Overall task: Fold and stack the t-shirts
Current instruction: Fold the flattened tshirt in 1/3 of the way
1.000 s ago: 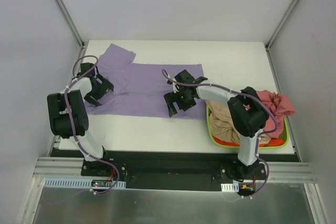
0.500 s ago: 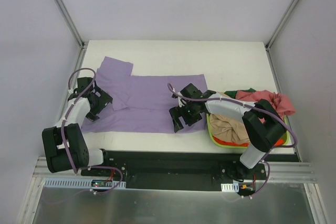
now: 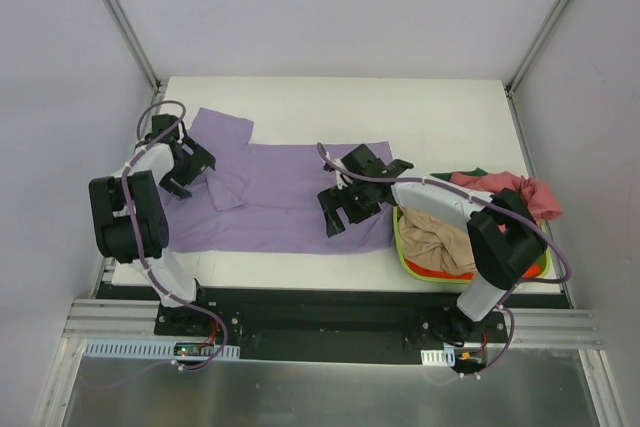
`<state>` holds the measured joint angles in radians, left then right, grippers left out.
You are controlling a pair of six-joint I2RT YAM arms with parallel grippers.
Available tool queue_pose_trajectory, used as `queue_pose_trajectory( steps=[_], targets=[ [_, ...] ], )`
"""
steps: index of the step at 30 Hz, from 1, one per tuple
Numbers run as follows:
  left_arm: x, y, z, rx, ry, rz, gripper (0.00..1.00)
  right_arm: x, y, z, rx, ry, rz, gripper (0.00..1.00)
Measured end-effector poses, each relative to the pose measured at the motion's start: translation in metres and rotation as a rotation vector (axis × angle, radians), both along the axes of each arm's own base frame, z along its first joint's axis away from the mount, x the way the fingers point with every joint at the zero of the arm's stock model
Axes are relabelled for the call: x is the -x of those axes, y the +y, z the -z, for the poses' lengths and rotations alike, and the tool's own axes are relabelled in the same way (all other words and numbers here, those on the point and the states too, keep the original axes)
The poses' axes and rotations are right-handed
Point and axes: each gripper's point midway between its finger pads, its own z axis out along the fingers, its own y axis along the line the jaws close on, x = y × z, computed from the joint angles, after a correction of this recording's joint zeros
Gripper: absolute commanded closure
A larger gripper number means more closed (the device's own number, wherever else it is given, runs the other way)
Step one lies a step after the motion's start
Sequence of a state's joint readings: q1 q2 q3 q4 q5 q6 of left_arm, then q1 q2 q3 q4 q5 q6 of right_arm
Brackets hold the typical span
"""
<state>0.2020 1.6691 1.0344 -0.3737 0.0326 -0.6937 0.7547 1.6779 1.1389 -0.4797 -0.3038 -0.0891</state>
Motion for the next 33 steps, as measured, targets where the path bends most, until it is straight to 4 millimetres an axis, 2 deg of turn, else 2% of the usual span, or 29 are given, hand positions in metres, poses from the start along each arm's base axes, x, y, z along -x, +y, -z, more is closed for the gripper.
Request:
queue_pose_trajectory(
  steps=[3, 8, 10, 12, 14, 15, 17, 19, 22, 24, 27, 30, 32, 33],
  targets=[
    [-0.033, 0.015, -0.006, -0.047, -0.018, -0.012, 0.01, -0.003, -0.005, 0.001, 0.011, 0.0, 0.011, 0.04],
    [-0.113, 0.045, -0.043, -0.146, -0.151, -0.018, 0.01, -0.008, -0.013, 0.002, 0.028, 0.002, 0.036, 0.04],
    [-0.129, 0.05, -0.055, -0.166, -0.191, -0.012, 0.01, -0.009, -0.015, 0.003, 0.037, -0.002, 0.041, 0.04],
    [-0.129, 0.048, -0.061, -0.166, -0.203, -0.001, 0.01, -0.01, -0.016, 0.003, 0.041, -0.009, 0.042, 0.04],
    [-0.118, 0.041, -0.06, -0.147, -0.199, 0.021, 0.01, -0.009, -0.017, 0.0, 0.038, -0.015, 0.042, 0.04],
    [-0.106, 0.034, -0.056, -0.124, -0.187, 0.04, 0.01, -0.009, -0.018, -0.001, 0.037, -0.017, 0.042, 0.04],
    [-0.077, 0.017, -0.048, -0.073, -0.153, 0.074, 0.01, -0.008, -0.018, -0.003, 0.031, -0.024, 0.04, 0.04],
    [-0.036, -0.007, -0.038, -0.018, -0.112, 0.115, 0.05, -0.008, -0.019, -0.005, 0.027, -0.028, 0.038, 0.04],
    [0.013, -0.042, -0.026, 0.042, -0.058, 0.177, 0.24, -0.006, -0.021, -0.004, 0.031, -0.028, 0.033, 0.04],
    [0.033, -0.056, -0.02, 0.061, -0.033, 0.197, 0.35, -0.004, -0.022, -0.002, 0.035, -0.027, 0.029, 0.04],
    [0.049, -0.065, -0.012, 0.066, 0.002, 0.205, 0.48, -0.002, -0.024, 0.0, 0.042, -0.021, 0.026, 0.04],
    [0.051, -0.061, -0.009, 0.05, 0.013, 0.185, 0.5, -0.002, -0.024, 0.0, 0.042, -0.02, 0.026, 0.04],
    [0.051, -0.059, -0.008, 0.039, 0.015, 0.18, 0.6, -0.002, -0.024, 0.001, 0.043, -0.02, 0.026, 0.04],
    [0.052, -0.057, -0.007, 0.027, 0.019, 0.175, 0.6, -0.002, -0.025, 0.001, 0.044, -0.02, 0.026, 0.04]
  ],
)
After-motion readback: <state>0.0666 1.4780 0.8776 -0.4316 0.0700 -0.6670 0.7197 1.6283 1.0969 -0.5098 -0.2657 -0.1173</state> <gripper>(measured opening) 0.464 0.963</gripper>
